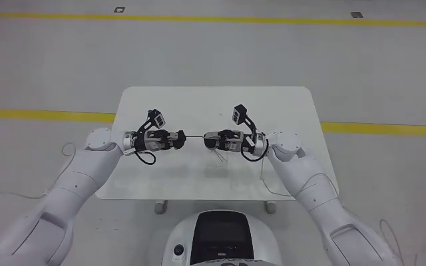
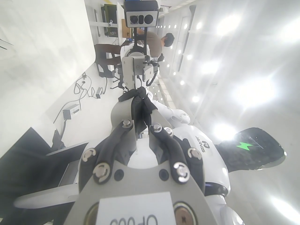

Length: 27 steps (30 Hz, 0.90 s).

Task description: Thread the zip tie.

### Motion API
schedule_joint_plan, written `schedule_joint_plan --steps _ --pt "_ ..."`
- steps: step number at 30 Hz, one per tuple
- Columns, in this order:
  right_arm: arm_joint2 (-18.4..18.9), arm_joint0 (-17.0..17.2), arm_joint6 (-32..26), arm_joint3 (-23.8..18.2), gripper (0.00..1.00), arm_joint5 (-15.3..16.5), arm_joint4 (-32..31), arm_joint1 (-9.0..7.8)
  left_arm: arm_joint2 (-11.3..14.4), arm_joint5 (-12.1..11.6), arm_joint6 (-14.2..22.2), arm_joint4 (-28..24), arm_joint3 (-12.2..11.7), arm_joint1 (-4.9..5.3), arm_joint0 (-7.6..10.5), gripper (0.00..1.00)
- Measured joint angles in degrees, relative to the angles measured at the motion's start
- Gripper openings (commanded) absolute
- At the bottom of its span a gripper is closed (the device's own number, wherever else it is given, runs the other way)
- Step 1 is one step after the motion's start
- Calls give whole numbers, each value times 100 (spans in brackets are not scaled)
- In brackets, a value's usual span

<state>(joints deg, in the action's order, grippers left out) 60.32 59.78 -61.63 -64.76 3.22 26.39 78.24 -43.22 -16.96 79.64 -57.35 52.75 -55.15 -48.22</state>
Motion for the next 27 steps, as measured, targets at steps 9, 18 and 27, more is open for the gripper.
schedule_joint_plan --steps 9,18,27 --pt "-73 -53 44 92 11 55 73 3 0 0 0 0 0 0 0 0" --pt "-120 -93 109 173 0 76 108 0 0 0 0 0 0 0 0 0" --pt "-161 -120 143 196 0 67 115 -8 0 0 0 0 0 0 0 0"
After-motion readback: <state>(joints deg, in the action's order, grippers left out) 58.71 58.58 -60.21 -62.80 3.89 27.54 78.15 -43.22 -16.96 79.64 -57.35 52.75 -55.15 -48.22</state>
